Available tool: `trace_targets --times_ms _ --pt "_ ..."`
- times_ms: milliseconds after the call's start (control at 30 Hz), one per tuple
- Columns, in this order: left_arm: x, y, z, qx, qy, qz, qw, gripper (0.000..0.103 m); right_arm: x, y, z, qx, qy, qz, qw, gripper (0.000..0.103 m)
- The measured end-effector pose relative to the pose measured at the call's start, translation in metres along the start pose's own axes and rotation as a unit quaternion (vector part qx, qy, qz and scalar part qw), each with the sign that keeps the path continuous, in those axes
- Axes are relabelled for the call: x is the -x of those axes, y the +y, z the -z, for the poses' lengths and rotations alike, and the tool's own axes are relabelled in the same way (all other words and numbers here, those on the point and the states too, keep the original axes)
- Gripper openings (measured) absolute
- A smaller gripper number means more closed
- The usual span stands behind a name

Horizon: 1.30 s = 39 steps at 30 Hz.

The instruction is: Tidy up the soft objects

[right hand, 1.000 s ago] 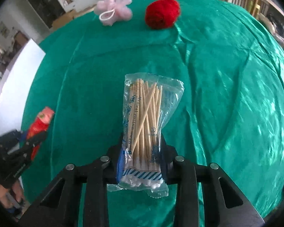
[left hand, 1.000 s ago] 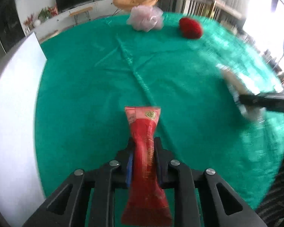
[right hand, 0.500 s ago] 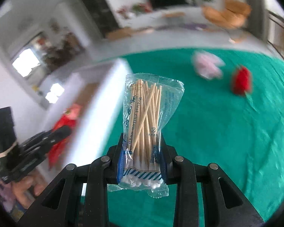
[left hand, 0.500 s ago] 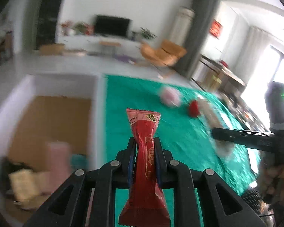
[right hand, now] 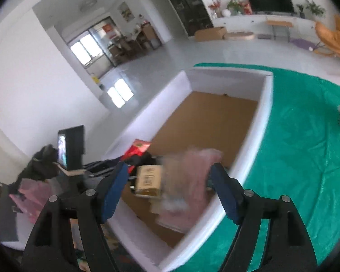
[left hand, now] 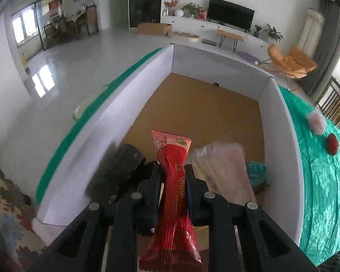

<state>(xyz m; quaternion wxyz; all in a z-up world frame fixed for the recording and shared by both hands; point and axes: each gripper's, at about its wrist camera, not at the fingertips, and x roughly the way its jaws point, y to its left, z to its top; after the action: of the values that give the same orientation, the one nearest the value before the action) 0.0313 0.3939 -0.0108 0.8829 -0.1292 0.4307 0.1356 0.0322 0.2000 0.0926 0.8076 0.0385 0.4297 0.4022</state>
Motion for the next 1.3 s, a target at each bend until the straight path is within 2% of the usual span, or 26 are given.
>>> trace_targets --times_ms 167,267,400,433,500,533,567,733,833,1000,1133,1300 --pt "-0.014 -0.017 0.001 0.02 -0.005 0.038 0.9991 0.02 0.016 -0.057 0.027 -0.009 -0.016 0.09 0.996 0.078" --pt "-0.011 -0.03 -0.005 0.019 -0.013 0.043 0.9988 0.02 0.027 -0.105 0.048 -0.069 -0.009 0.123 0.99 0.078" --pt "-0.004 -0.037 -0.008 0.004 -0.015 0.033 0.9993 0.022 0.046 -0.15 0.076 -0.137 -0.016 0.153 0.979 0.078" --pt "-0.003 -0.038 -0.008 0.004 -0.015 0.034 0.9993 0.028 0.055 -0.158 0.082 -0.147 -0.018 0.157 0.976 0.078" --pt "0.0 -0.036 -0.008 0.007 -0.016 0.036 0.9992 0.066 0.062 -0.171 0.09 -0.165 -0.023 0.166 0.972 0.078" --pt "0.0 -0.035 -0.008 0.008 -0.019 0.04 0.999 0.098 0.064 -0.175 0.089 -0.17 -0.026 0.168 0.971 0.078" --pt "0.005 -0.034 -0.007 0.008 -0.03 0.045 0.9985 0.103 0.069 -0.178 0.092 -0.172 -0.029 0.17 0.97 0.078" --pt "0.025 -0.047 -0.005 -0.016 -0.054 0.014 0.9983 0.103 0.082 -0.183 0.091 -0.159 -0.043 0.184 0.969 0.078" --pt "0.036 -0.067 -0.001 -0.036 -0.074 0.01 0.9965 0.103 0.091 -0.189 0.102 -0.138 -0.052 0.216 0.965 0.078" --pt "0.052 -0.12 0.007 -0.092 -0.104 0.013 0.9902 0.103 0.096 -0.207 0.122 -0.129 -0.046 0.277 0.951 0.078" --pt "0.056 -0.164 0.014 -0.136 -0.113 0.015 0.9841 0.103 0.104 -0.229 0.145 -0.15 -0.037 0.301 0.941 0.078" --pt "0.055 -0.2 0.021 -0.172 -0.109 0.024 0.9788 0.103 0.116 -0.244 0.167 -0.169 -0.033 0.321 0.931 0.078"
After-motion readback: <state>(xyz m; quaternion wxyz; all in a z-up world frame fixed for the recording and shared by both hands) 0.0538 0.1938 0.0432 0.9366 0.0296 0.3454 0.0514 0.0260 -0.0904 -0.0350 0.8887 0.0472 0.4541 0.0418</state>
